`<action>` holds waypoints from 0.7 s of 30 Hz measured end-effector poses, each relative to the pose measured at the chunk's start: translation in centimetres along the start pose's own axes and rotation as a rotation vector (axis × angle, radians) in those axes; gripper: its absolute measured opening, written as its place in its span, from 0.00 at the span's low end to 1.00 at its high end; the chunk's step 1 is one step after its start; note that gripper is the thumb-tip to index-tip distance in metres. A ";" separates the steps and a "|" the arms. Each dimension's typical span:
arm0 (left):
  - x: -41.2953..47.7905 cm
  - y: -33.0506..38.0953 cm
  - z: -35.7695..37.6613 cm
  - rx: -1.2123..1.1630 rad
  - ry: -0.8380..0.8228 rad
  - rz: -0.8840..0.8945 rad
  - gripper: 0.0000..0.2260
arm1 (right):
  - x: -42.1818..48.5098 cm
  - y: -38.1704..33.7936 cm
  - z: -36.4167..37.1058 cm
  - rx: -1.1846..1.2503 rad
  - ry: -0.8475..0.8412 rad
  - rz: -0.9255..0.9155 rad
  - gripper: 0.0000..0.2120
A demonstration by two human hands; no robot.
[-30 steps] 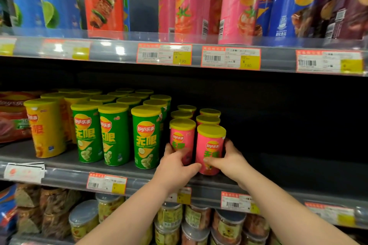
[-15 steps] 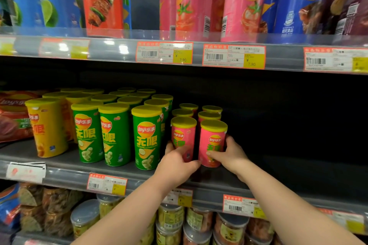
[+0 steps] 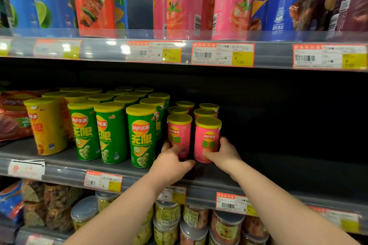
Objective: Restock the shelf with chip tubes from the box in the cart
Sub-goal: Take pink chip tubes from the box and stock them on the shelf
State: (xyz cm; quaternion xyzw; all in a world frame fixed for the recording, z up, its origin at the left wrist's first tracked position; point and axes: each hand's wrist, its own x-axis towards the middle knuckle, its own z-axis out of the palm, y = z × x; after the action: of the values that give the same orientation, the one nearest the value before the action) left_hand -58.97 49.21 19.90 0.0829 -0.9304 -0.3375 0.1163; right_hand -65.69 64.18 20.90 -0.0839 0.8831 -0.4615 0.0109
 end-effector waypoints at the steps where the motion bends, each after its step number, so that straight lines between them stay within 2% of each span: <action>1: -0.1 0.0 0.1 0.018 0.007 0.003 0.22 | 0.0 0.2 0.0 -0.025 0.003 0.002 0.27; 7: -1.7 0.1 0.6 0.237 0.103 0.033 0.23 | -0.1 0.8 -0.8 -0.114 -0.005 0.010 0.32; 10: -3.0 0.2 0.9 0.377 0.149 0.048 0.23 | -0.8 1.0 -1.5 -0.226 0.005 -0.046 0.28; 14: -4.8 0.3 1.0 0.446 0.243 0.070 0.27 | -3.2 1.6 -1.5 -0.417 -0.003 -0.349 0.20; 17: -6.1 -0.6 1.2 0.484 0.277 0.152 0.25 | -5.3 1.4 -1.2 -0.574 -0.018 -0.617 0.18; 21: -8.2 -2.3 1.1 0.544 0.244 0.213 0.21 | -7.6 1.2 0.3 -0.729 0.013 -0.856 0.13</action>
State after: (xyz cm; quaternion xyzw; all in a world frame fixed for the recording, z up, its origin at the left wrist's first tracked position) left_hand -51.24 50.07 16.26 0.0527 -0.9692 -0.0497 0.2354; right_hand -58.29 65.81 19.35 -0.4302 0.8727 -0.0904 -0.2124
